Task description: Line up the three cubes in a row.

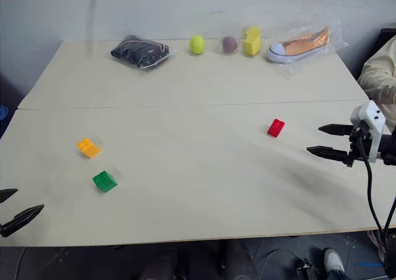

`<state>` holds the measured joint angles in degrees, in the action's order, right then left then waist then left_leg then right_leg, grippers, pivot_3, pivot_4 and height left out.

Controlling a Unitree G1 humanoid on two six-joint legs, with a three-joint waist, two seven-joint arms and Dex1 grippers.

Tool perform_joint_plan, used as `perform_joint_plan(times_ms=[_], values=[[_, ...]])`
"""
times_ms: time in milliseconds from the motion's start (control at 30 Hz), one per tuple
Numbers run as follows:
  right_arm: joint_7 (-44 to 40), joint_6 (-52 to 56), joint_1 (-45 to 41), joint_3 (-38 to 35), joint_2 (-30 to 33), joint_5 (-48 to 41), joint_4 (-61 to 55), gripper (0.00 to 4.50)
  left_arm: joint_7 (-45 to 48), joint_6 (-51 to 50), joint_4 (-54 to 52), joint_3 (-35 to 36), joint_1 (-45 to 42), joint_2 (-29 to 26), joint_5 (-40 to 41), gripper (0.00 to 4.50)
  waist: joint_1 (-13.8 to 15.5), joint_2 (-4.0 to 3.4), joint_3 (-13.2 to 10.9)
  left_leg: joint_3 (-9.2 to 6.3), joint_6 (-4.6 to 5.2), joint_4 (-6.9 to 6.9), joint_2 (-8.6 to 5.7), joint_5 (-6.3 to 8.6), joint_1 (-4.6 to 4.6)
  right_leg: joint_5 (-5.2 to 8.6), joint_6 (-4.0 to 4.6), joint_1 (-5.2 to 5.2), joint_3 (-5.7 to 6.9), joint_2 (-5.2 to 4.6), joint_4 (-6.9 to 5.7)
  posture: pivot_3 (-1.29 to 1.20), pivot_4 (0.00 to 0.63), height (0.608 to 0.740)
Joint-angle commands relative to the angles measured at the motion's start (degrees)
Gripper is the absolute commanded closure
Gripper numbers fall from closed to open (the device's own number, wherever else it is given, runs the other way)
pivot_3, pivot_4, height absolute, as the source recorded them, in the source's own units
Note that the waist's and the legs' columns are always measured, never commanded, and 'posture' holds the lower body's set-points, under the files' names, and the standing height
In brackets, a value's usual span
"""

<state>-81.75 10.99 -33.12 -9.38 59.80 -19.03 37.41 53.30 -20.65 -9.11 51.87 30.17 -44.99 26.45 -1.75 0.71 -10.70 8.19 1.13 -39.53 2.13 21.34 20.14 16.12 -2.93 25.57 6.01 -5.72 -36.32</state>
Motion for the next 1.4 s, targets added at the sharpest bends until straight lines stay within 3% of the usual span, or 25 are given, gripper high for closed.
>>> perform_joint_plan(times_ms=[33,667,800,900,1100,1300,1400], values=[[0.4,0.8,-0.4,-1.3,0.0,-0.7,-2.1,0.0,0.5,0.5,-2.0,1.8,1.3,0.0,0.4,0.03,0.0,-0.01,0.0,0.0,0.0,0.0,0.0,0.0,0.0,0.0,0.0,0.0,0.0,0.0,0.0,0.0,0.15,0.74],[3.5,2.1,3.2,-2.3,-0.2,-1.7,-7.8,0.0,-2.4,-2.8,-2.6,-0.9,-3.5,-1.8,0.6,0.03,0.0,-0.03,0.0,0.01,0.0,0.01,0.0,0.0,0.0,0.0,0.0,0.0,0.0,0.01,-0.01,0.0,0.15,0.74],[3.9,2.8,-0.7,-0.4,-0.9,-0.9,-8.0,0.0,-0.9,-7.5,-7.5,-3.9,-7.2,-4.2,4.7,0.03,0.0,-0.03,0.0,0.02,0.0,-0.01,-0.01,-0.01,0.0,0.0,0.0,0.0,-0.01,0.01,-0.06,0.0,0.15,0.74],[3.4,1.3,-6.5,3.1,-2.8,2.1,-4.7,0.0,1.3,-12.7,-12.8,-8.7,-12.5,-8.0,10.1,0.03,0.0,-0.03,0.0,0.02,-0.02,-0.08,-0.01,-0.02,-0.01,0.0,0.0,0.0,-0.03,0.01,-0.15,0.0,0.15,0.74],[4.8,-5.9,-21.3,10.5,-9.4,11.2,12.9,0.0,4.8,-18.8,-19.4,-23.1,-30.5,-15.7,19.3,0.03,-0.1,-0.2,-0.1,0.03,-0.08,-0.1,-0.02,-0.05,0.01,0.0,0.0,0.01,-0.05,0.09,-0.18,0.0,0.15,0.74],[11.1,-13.5,-29.7,14.0,-15.0,18.6,29.1,0.0,6.4,-20.4,-20.7,-35.8,-48.1,-16.9,21.5,0.03,-0.3,-0.28,-0.1,0.08,-0.06,-0.1,-0.01,-0.12,0.15,0.0,-0.01,0.05,-0.02,0.27,-0.27,0.0,0.15,0.74],[13.6,-14.2,-31.8,13.7,-16.6,20.4,32.8,0.0,5.9,-22.1,-20.5,-38.0,-53.3,-16.0,23.3,0.03,-0.4,-0.29,-0.1,0.08,-0.04,-0.28,-0.01,-0.13,0.18,-0.02,-0.04,0.05,-0.04,0.29,-0.4,0.0,0.15,0.74]])
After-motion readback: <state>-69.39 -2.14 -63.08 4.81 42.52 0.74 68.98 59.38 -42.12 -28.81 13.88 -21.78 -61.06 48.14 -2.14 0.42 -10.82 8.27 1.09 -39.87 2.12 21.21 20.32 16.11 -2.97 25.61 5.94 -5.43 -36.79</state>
